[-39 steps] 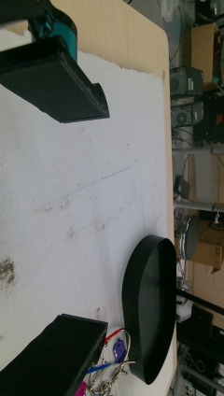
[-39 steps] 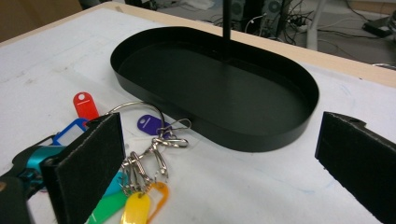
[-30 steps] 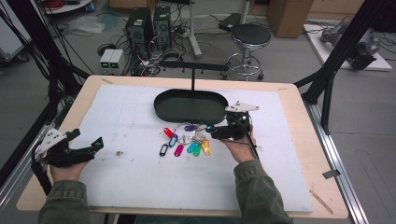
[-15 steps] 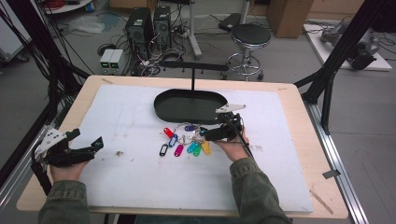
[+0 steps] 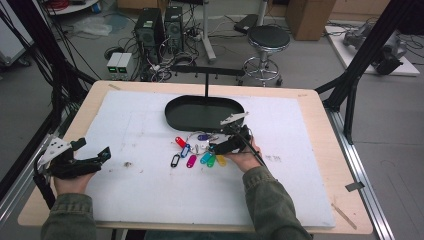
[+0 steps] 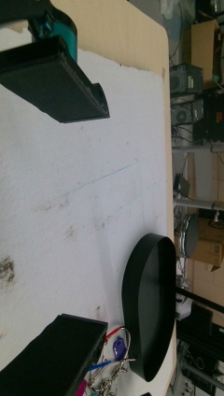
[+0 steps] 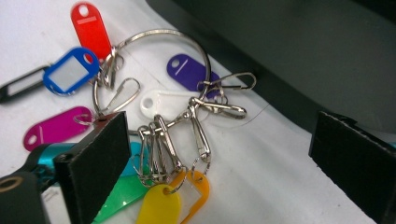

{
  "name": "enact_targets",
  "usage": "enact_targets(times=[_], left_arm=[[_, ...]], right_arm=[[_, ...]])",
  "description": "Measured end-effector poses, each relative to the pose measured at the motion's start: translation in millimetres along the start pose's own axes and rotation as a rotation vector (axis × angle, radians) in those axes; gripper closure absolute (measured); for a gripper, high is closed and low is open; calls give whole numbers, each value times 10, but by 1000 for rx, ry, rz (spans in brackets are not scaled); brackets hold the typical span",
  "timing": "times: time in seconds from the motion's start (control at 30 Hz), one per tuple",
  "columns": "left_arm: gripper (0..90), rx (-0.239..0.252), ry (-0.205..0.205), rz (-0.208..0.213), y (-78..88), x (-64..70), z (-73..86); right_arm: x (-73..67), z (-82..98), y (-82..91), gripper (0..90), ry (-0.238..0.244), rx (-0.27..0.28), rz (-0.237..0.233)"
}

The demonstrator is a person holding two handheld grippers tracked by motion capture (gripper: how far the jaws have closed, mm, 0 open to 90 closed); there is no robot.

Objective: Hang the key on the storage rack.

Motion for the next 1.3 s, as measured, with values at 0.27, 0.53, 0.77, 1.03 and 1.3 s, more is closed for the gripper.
enact_targets(times=[0.27, 0.53, 0.77, 1.03, 1.3], left_arm=[[17, -3, -5, 4, -6, 6, 3], [17, -4, -6, 6, -8, 6, 5], [17, -5, -10, 15, -13, 20, 7], [17, -2, -9, 14, -14, 15, 5], [17, -4, -10, 20, -15, 18, 7]], right_arm=[[-28, 28, -89, 251, 8, -70, -36], [-45, 60, -185, 438, 14, -144, -66], [-55, 75, -157, 823, 96, -161, -17], [-79, 88, -114, 844, 113, -169, -34], [-106, 19, -21, 844, 100, -118, -88]])
Point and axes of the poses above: each handheld gripper's, and its own axes: y roughly backward along the jaws, z roughly out of its underside, x roughly to its right, the point moved 8 cm from there along -y, roughly forward along the jaws
